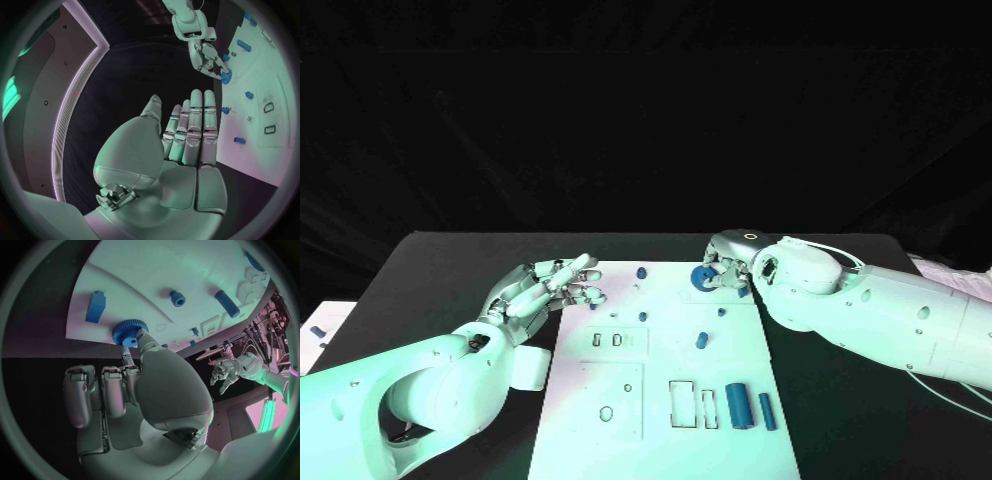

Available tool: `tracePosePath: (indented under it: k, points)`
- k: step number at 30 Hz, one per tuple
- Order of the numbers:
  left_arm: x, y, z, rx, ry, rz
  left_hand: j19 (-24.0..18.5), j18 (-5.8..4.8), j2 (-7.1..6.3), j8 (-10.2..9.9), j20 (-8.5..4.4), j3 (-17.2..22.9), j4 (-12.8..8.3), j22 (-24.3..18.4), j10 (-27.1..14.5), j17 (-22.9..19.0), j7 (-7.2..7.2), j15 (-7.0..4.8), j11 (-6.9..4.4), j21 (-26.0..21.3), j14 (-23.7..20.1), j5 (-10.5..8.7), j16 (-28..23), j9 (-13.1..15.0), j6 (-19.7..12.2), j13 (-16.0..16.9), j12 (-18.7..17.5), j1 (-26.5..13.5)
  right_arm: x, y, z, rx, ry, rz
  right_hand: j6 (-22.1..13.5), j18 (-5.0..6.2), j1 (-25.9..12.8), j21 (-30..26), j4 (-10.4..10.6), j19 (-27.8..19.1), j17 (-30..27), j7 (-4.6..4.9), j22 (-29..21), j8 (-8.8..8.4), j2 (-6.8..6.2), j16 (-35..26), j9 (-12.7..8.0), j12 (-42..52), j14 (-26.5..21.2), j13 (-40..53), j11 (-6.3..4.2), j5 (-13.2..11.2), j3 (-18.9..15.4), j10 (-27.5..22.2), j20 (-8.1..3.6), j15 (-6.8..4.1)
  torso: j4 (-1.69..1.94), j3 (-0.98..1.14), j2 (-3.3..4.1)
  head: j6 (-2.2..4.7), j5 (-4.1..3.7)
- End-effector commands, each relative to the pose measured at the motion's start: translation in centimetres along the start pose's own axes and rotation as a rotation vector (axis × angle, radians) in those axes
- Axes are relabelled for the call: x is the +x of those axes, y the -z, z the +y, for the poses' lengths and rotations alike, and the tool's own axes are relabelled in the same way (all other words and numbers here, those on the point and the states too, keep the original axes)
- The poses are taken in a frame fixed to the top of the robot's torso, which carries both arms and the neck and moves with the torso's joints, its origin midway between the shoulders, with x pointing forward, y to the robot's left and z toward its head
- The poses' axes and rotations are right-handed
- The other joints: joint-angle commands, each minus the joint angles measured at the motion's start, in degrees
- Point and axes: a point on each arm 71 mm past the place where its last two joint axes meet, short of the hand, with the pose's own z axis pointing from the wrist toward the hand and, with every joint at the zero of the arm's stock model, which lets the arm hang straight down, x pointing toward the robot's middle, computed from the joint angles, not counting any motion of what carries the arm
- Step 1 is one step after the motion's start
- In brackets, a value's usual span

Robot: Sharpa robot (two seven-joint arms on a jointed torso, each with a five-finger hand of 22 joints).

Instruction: Assemble the parts on the task board

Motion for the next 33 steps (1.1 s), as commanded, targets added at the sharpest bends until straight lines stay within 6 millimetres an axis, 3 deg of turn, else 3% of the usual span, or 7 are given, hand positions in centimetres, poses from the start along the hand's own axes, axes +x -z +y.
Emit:
tracePosePath:
  k: [1, 9, 14, 22, 33]
  points:
    - [0.3, -0.1, -0.1, 0.004, 0.013, 0.023, -0.13, 0.58, 0.40, -0.26, 0.06, 0.02, -0.37, -0.09, 0.02, 0.08, 0.44, 0.11, 0.55, -0.19, 0.10, -0.08, -0.27, -0.03, -0.06, -0.07, -0.21, 0.29, 0.9, 0.3, 0.3, -0.002, 0.069, -0.015, 2.50, -0.80, 0.27, 0.32, -0.24, 3.24, 9.56, -1.43, 11.45, 0.96, 0.43, 0.33, 0.94, 0.55, 4.83, 10.12, -0.69, 1.18, 0.95, 3.43, -0.47, -0.57, -0.02, -0.02, -0.02, 0.05, -0.01]
    - [0.3, -0.1, 0.0, 0.003, 0.014, 0.026, -0.14, 0.58, 0.47, -0.29, 0.06, 0.06, -0.43, -0.09, 0.04, 0.14, 0.43, 0.11, 0.55, -0.19, 0.09, -0.07, -0.33, -0.02, -0.04, -0.07, -0.25, 0.36, -0.2, 0.9, 2.8, -0.073, 0.027, -0.146, 2.95, -1.04, -1.17, 0.74, -0.40, 4.01, 9.73, -1.69, 12.50, 0.34, 0.23, 0.38, 1.13, 0.54, 4.86, 10.33, -1.00, 6.14, 2.89, 3.49, -0.86, -0.84, 0.07, 0.00, -0.01, 0.14, 0.13]
    - [0.4, -0.1, 0.0, 0.001, 0.016, 0.029, -0.15, 0.58, 0.53, -0.32, 0.07, 0.09, -0.48, -0.10, 0.05, 0.19, 0.43, 0.11, 0.55, -0.20, 0.07, -0.07, -0.38, -0.02, -0.04, -0.07, -0.30, 0.41, -0.9, 1.1, 4.8, -0.118, 0.016, -0.208, 3.06, -1.13, -1.90, 0.89, -0.41, 4.29, 10.02, -1.71, 12.88, 0.00, -0.07, 0.50, 1.19, 0.77, 4.92, 10.60, -1.01, 7.77, 3.75, 3.62, -0.87, -0.85, 0.10, -0.07, -0.01, 0.22, 0.23]
    - [0.5, -0.2, 0.0, -0.001, 0.018, 0.034, -0.15, 0.58, 0.53, -0.32, 0.07, 0.09, -0.48, -0.10, 0.05, 0.19, 0.43, 0.11, 0.55, -0.20, 0.07, -0.07, -0.38, -0.02, -0.04, -0.07, -0.30, 0.41, -0.9, 0.8, 8.6, -0.187, 0.002, -0.225, 3.05, -1.15, -2.29, 0.93, -0.38, 4.36, 9.96, -1.68, 12.98, -0.20, -0.18, 0.48, 1.20, 0.68, 4.91, 10.57, -1.00, 8.34, 4.16, 3.60, -0.88, -0.85, 0.13, -0.07, 0.04, 0.18, 0.63]
    - [0.6, -0.2, 0.1, -0.003, 0.020, 0.038, -0.18, 0.58, 0.63, -0.38, 0.07, 0.14, -0.56, -0.10, 0.06, 0.27, 0.44, 0.12, 0.56, -0.22, 0.03, -0.06, -0.47, -0.02, -0.03, -0.06, -0.38, 0.50, 0.0, -0.3, 11.5, -0.233, -0.006, -0.192, 2.73, -1.16, -3.07, 0.94, -0.19, 4.37, 9.82, -1.51, 13.01, -0.64, -0.50, 0.40, 1.15, 0.40, 4.87, 10.42, -0.87, 8.25, 4.45, 3.49, -0.83, -0.75, 0.17, -0.11, 0.02, -0.01, 0.86]
